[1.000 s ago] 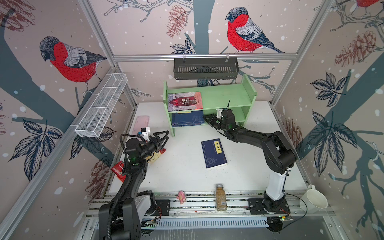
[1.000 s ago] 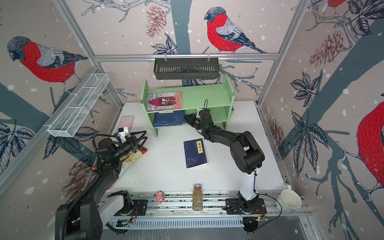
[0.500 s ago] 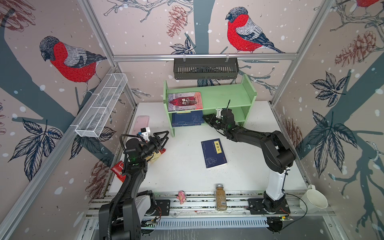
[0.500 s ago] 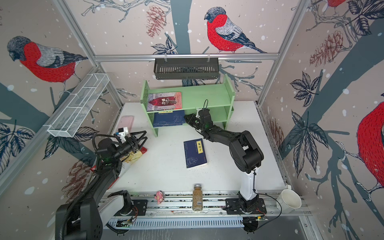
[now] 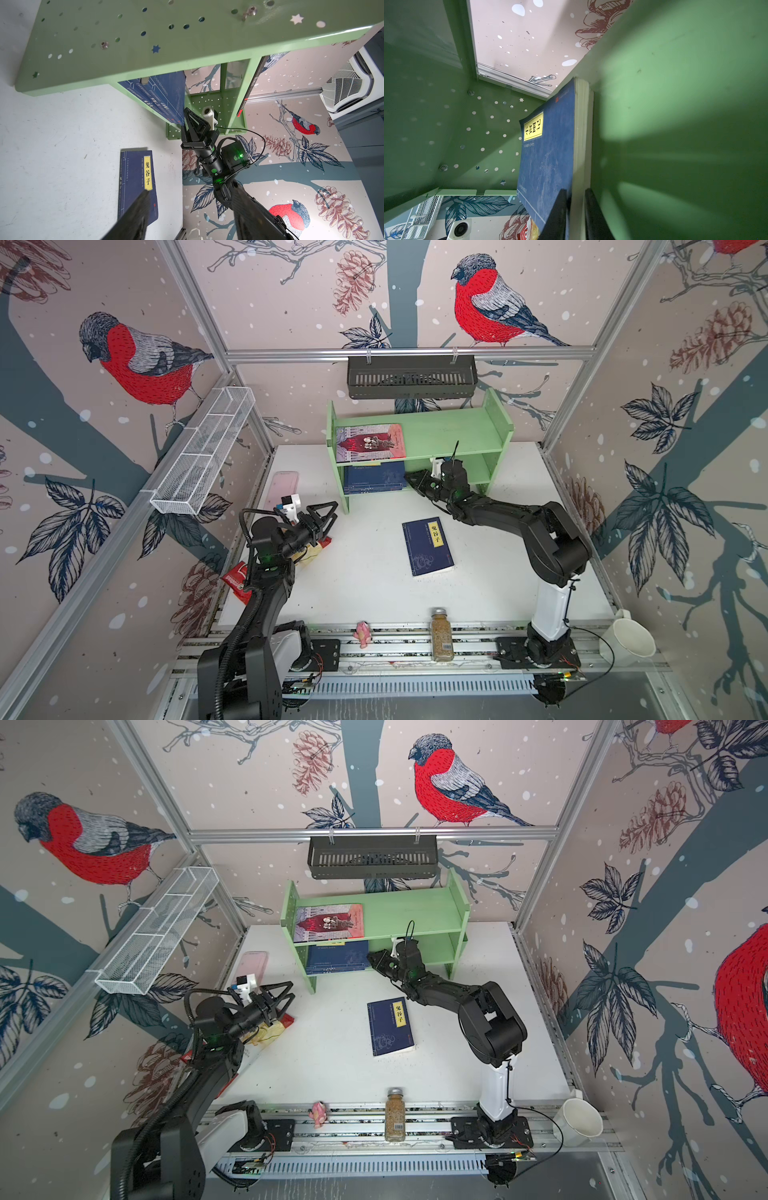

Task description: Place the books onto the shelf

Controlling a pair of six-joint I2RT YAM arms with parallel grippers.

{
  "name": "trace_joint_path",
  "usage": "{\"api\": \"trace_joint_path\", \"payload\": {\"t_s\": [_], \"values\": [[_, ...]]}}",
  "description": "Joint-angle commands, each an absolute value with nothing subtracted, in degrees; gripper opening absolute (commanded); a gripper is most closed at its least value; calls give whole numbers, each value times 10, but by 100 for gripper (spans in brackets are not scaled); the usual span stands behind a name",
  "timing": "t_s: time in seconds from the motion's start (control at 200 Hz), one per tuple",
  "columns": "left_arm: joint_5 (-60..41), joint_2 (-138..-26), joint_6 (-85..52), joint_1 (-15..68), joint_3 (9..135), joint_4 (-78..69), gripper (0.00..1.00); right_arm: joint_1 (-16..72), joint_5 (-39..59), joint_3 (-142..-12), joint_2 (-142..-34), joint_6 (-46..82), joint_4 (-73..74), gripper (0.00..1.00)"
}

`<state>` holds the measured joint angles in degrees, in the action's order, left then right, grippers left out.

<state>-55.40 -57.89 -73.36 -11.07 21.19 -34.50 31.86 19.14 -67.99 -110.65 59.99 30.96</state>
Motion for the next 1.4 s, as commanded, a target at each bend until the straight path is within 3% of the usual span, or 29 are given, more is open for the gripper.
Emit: {"api": "trace_joint_path", "payload": {"t_s": [0.0,1.396], "values": [[-560,-577,-738,-112,211,-379,64,320,197,-682,-1106,602,332,19],[-563,-581,-744,-113,211,-386,64,330,193,-700,-1120,598,318,19]]}}
